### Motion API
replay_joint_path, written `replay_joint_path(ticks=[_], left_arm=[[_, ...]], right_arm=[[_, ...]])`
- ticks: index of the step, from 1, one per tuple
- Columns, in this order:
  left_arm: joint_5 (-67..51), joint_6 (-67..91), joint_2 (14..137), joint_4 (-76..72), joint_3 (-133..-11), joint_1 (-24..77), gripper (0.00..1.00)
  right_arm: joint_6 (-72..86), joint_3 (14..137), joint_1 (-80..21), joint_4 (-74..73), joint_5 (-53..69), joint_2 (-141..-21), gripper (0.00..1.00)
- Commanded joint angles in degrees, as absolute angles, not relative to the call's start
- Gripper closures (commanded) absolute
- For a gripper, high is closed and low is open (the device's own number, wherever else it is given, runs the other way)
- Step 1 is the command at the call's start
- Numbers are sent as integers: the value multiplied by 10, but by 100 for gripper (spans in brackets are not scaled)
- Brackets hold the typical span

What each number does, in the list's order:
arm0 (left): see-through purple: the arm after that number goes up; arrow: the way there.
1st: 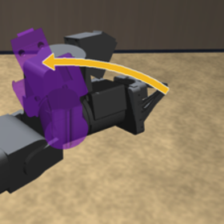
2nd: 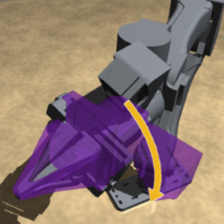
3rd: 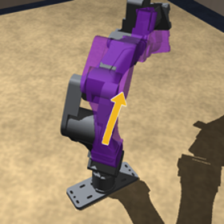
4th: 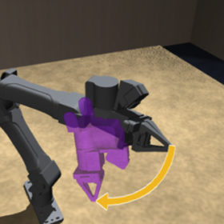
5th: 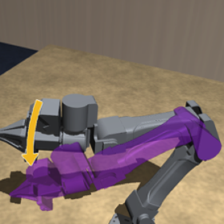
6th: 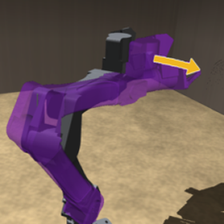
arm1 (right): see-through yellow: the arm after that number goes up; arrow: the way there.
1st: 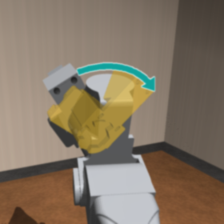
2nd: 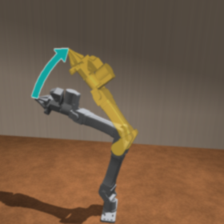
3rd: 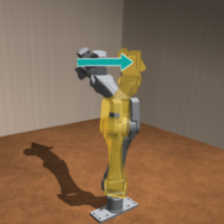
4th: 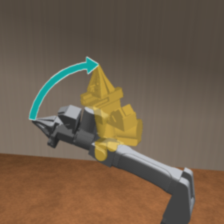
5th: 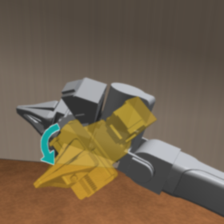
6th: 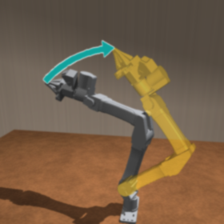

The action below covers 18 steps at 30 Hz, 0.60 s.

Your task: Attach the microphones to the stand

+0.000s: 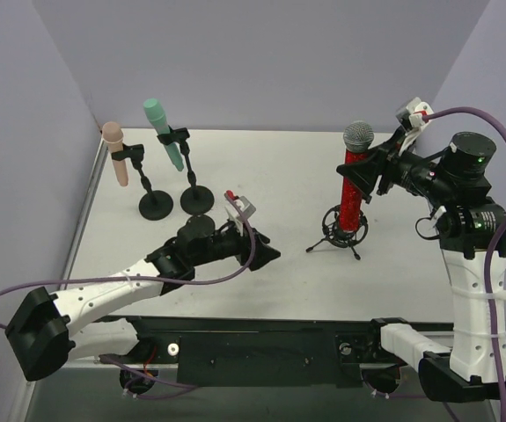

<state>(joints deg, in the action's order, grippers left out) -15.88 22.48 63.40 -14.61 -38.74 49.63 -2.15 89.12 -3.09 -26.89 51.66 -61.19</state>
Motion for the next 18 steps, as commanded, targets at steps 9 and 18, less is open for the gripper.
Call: replay_joint_path(ticks=[9,18], left_arm=[[-170,341,781,-300,-547,572,39],[-192,391,838,-335,-601,589,39]], right_arm=[[-11,886,-25,-227,447,-633,100],[16,885,-25,-201,440,-627,100]])
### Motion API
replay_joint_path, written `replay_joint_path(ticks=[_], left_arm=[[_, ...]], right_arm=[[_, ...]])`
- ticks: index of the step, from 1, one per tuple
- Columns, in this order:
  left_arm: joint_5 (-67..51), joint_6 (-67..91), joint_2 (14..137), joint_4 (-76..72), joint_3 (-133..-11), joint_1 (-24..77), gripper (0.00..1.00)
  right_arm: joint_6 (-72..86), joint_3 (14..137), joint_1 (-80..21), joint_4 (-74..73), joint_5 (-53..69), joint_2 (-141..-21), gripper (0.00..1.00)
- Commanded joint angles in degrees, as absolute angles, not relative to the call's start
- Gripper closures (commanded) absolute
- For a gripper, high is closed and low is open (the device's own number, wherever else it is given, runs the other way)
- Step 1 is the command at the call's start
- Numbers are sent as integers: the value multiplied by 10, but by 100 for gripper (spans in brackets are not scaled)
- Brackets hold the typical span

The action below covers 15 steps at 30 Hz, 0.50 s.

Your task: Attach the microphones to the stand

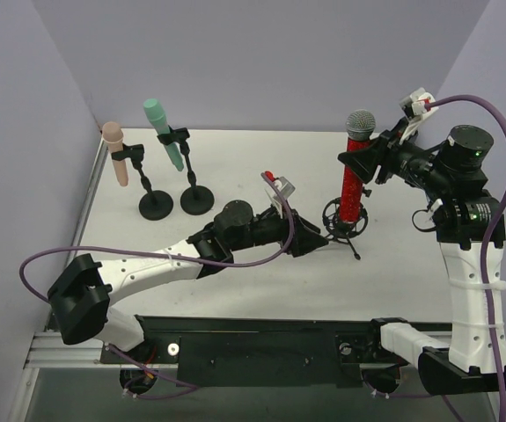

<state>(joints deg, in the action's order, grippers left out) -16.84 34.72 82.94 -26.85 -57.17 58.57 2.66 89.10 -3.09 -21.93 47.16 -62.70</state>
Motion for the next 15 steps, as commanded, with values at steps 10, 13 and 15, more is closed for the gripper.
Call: replay_joint_path(ticks=[10,13,15], left_arm=[[-185,522,859,-362,-640,592,39],[-128,568,858,-330,-649,598,39],[-101,591,859,-306,-657,600,40]], right_arm=[[49,898,-26,-158,439,-645,100],[55,888,-27,-146,439,-645,100],[57,881,-28,-138,438,-642,100]])
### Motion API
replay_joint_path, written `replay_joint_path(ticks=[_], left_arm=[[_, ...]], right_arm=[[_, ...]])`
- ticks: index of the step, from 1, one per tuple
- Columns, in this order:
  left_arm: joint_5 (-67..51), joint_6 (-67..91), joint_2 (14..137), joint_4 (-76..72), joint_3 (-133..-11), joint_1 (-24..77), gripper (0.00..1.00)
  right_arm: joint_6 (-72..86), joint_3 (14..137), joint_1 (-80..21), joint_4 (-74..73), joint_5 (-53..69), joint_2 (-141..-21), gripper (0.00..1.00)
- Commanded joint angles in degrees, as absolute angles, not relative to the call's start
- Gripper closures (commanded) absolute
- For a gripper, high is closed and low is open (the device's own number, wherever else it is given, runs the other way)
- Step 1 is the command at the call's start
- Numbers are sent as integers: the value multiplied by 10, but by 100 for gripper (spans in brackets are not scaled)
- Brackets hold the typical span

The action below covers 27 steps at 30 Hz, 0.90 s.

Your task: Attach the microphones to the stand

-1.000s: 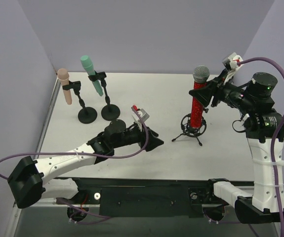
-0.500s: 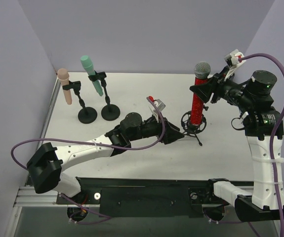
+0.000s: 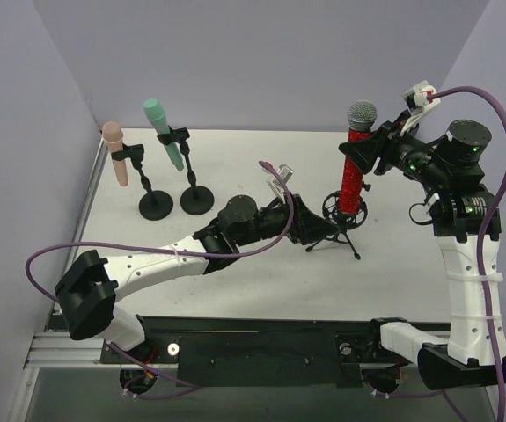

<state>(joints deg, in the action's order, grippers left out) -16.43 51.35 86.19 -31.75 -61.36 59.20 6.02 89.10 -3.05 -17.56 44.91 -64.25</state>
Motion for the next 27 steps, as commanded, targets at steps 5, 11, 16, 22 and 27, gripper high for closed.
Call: replay_joint_path(ticks=[5,11,16,22,27], left_arm=[[-63,630,860,-272,-664,603,45],[-38,645,863,-273,-672,602,71],[-28,650,860,-281,-671,594,86],[-17,685,846,-313,-654,577,94],[-31,743,841,-362,-635,547,98]], right_arm=[[58,871,-30,-134,439,-633,100],[54,853,-30,-137,444,-617,100],[23,845,-30,-172,448,-599,100],[-28,831,-29,-227,448,-574,100],[-54,817,-29,-259,452,-560,100]])
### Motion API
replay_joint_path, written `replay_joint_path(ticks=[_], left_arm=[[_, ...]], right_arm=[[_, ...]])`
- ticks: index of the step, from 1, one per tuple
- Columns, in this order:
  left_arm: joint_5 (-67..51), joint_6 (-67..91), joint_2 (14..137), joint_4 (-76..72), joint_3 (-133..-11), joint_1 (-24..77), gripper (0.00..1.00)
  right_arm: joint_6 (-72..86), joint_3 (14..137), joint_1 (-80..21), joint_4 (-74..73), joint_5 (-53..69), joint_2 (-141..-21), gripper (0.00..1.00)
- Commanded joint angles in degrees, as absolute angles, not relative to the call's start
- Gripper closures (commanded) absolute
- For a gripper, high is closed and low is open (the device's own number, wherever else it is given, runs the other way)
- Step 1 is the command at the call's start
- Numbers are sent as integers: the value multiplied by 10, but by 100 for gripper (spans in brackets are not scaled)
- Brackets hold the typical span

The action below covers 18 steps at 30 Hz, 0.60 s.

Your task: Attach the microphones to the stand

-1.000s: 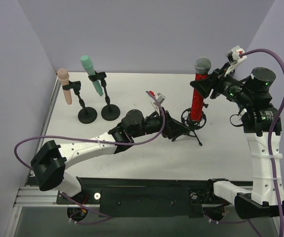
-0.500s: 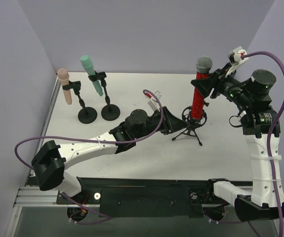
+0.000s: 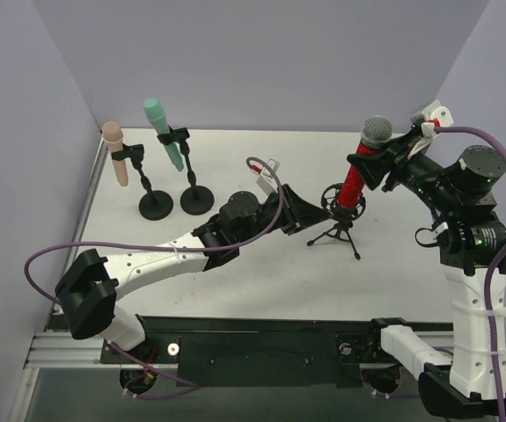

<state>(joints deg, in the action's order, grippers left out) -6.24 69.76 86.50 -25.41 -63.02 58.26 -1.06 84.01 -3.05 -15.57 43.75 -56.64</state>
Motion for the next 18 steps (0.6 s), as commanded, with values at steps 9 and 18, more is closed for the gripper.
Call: replay_joint_path(ticks=[9,18], left_arm=[[-62,772,843,-384,-656,515,100],[-103,759,866,-376,-676,513,100]], right_arm=[[-71,784,-30,-277,454,-548,100],[-43,824,-42,-274,404,-597,100]])
